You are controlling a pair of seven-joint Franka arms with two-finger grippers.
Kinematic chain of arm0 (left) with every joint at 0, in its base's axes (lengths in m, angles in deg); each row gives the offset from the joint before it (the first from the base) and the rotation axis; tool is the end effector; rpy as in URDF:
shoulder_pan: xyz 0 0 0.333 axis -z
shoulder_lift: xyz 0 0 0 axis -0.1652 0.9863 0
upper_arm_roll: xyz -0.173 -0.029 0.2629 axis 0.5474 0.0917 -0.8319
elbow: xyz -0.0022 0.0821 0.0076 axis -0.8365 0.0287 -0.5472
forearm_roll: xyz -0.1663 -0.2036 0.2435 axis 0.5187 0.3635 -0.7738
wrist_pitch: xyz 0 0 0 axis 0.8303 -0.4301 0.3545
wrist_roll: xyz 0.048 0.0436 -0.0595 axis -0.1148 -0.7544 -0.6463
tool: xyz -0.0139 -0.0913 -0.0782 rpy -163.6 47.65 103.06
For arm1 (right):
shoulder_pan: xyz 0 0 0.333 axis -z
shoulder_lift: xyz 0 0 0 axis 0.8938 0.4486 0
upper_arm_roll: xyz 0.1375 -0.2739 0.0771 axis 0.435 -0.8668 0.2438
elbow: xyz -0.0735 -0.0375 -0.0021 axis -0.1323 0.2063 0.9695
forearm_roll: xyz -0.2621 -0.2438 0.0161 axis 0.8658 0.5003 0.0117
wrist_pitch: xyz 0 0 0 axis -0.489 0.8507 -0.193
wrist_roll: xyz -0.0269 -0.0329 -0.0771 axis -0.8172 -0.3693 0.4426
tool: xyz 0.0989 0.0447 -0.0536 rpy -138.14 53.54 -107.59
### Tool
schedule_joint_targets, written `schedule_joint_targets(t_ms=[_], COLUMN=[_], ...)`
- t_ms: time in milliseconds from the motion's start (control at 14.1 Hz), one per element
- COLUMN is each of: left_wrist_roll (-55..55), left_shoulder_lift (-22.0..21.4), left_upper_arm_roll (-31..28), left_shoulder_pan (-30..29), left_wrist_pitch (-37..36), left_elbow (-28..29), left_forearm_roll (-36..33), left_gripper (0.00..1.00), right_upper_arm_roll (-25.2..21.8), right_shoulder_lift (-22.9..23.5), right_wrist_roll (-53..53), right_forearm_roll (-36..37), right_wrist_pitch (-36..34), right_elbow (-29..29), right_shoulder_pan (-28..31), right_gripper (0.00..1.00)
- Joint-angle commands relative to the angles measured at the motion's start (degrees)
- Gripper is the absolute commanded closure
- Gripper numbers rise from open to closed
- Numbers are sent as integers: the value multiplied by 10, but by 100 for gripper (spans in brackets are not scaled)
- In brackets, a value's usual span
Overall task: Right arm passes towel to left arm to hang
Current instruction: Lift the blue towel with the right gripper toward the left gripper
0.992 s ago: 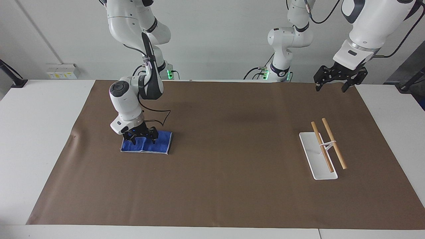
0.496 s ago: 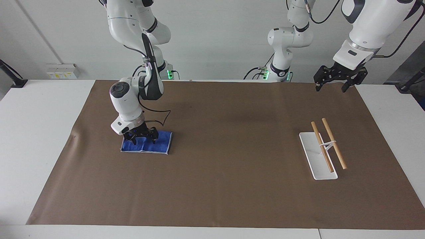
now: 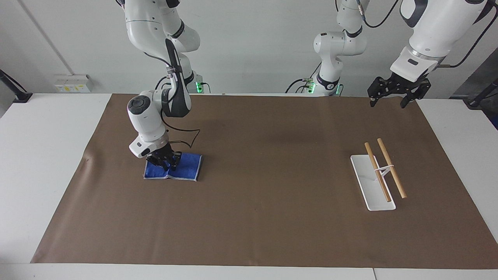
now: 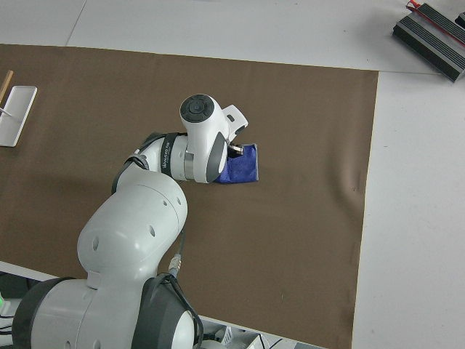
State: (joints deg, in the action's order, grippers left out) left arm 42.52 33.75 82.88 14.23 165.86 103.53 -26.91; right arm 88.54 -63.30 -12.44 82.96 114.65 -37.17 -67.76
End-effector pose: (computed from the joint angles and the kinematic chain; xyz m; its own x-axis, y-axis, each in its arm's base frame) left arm 0.5073 -0.0613 0.6225 0.9908 -0.1304 -0.0364 -0.1312 -0.9912 -0.0204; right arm 0.5463 0.0426 0.3144 0.9944 0.0458 0.0955 0.0504 -0.9977 -0.0457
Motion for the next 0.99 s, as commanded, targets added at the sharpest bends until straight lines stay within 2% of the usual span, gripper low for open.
schedule_joint_targets(t_ms=[0,212,567,708,921], left_wrist_roll=[2,2,2,2,2], left_shoulder_lift=[-12,-12,-12,-12,-12], left_upper_arm_roll=[3,3,3,3,3], left_shoulder_pan=[-4,-4,-4,-4,-4], left_wrist_pitch=[-5,-5,-5,-5,-5], left_elbow=[12,12,11,12,11], left_forearm_roll=[-9,-9,-9,-9,-9], left_gripper=[0,0,0,0,0], right_upper_arm_roll=[14,17,70,88,113], right_shoulder_lift=[-19,-36,-46,-45,-44], right_wrist_roll=[15,16,7,7,11], right_forearm_roll=[-47,-96,-163,-241,-395], right_wrist_pitch=[-74,-98,-97,-101,-104], right_elbow=[54,82,125,146,156], right_shoulder_pan=[3,2,3,3,3], right_gripper=[100,100,100,100,100])
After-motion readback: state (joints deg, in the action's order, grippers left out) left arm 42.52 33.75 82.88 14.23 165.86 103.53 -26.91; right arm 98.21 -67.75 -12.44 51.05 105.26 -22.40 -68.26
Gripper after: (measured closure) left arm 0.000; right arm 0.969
